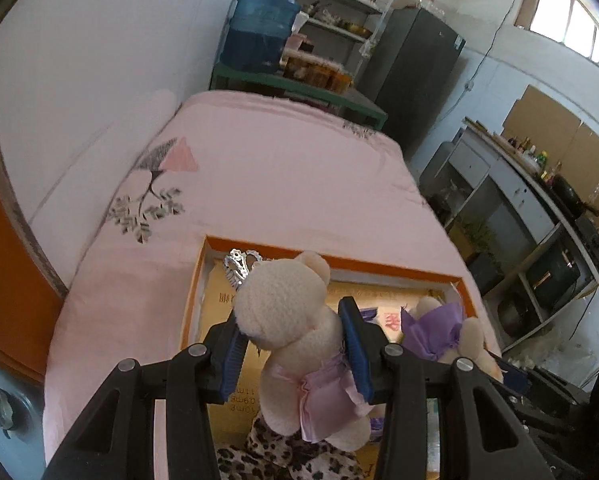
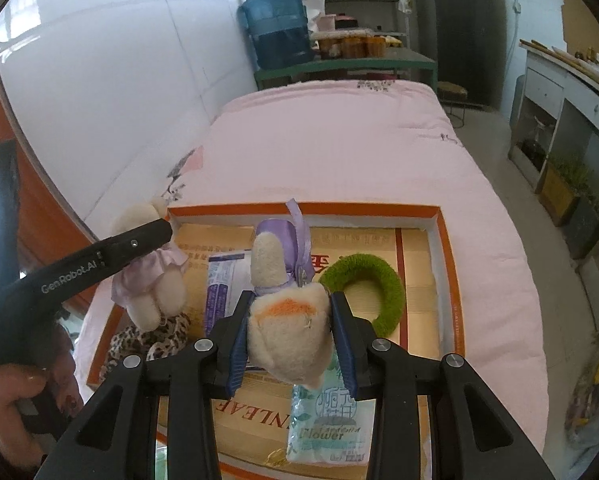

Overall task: Organize soft objects
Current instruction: 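Carry the teddy bear and bunny plush into the box and open both tools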

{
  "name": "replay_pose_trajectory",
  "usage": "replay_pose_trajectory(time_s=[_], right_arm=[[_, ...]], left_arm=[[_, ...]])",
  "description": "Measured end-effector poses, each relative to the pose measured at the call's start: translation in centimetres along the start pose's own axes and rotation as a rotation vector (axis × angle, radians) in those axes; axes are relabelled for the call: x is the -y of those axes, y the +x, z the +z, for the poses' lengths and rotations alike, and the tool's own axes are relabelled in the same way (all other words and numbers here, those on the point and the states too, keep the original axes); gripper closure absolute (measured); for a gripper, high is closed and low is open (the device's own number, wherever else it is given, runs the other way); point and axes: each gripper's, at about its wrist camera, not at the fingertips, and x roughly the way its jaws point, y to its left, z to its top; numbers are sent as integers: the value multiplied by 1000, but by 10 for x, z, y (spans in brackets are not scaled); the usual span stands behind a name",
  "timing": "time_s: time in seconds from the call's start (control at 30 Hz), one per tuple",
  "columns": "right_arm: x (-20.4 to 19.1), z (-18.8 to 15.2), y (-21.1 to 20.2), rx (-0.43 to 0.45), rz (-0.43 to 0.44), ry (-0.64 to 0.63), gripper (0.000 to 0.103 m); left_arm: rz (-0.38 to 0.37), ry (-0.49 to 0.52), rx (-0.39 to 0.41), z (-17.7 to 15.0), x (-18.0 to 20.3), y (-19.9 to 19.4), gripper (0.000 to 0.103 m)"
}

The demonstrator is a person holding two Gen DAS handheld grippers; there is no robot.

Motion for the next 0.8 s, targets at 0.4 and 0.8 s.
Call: replay_pose_trajectory(time_s=[0.4, 0.8], right_arm=[[2, -5, 16, -33, -2, -2, 63], [1, -12, 18, -39, -31, -8, 48]], left_arm=[[-22, -43, -114, -17, -16, 33, 54], [3, -41, -77, -18, -18, 22, 40]])
